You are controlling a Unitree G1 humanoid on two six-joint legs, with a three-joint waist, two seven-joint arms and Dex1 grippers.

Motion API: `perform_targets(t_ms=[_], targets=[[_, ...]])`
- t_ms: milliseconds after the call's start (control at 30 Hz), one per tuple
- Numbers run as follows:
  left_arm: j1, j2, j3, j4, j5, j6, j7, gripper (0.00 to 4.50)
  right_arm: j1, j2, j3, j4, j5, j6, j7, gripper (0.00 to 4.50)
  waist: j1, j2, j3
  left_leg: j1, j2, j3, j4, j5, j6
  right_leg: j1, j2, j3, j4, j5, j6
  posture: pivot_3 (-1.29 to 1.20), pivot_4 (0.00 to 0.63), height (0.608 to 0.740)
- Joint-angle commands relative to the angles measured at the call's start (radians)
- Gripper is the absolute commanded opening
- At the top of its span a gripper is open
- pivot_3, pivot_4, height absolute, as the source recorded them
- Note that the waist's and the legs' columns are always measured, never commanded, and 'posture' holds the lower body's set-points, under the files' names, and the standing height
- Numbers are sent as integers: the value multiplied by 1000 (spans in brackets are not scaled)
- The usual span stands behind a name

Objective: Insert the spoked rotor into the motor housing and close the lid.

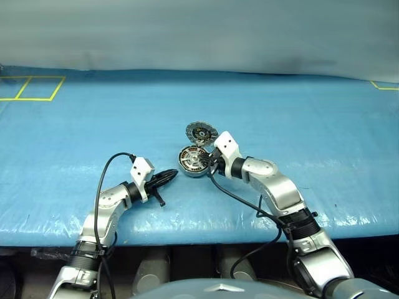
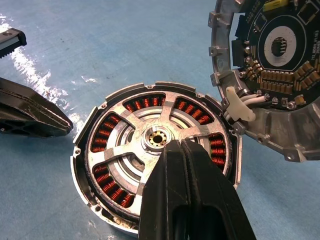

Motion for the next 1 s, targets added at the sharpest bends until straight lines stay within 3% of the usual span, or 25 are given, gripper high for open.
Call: perform_targets(t_ms=[33,200,567,833,1000], targets=[[-18,-7,27,-58,-53,24,-11,0,19,12,-46,-88,61,-2,21,34,1,0,0,0,0,0,0,0,0,0,0,0,0,0,0,0,150,740],[-46,-4,49,-74,-113,66,-33,0,24,21,-107,-255,156,32,26,34,-1,0,0,-3,0,0,-1,0,0,-3,0,0,0,0,0,0,150,740],[-126,-15,39,-66,-95,42,-35,0,112,-87,-131,-333,65,17,-66,34,5,0,0,-3,0,0,-1,0,0,-2,0,0,-1,0,0,0,150,740],[-109,-14,24,-22,-46,15,-29,0,10,36,-238,-130,-24,62,-359,34,0,0,0,-2,0,0,-1,0,0,-2,0,0,0,0,0,0,150,740],[-84,-14,37,-32,-48,12,-25,0,-93,82,-253,92,-52,-59,-400,34,-1,0,0,-2,0,0,-2,0,0,-3,0,0,-1,0,0,0,150,740]])
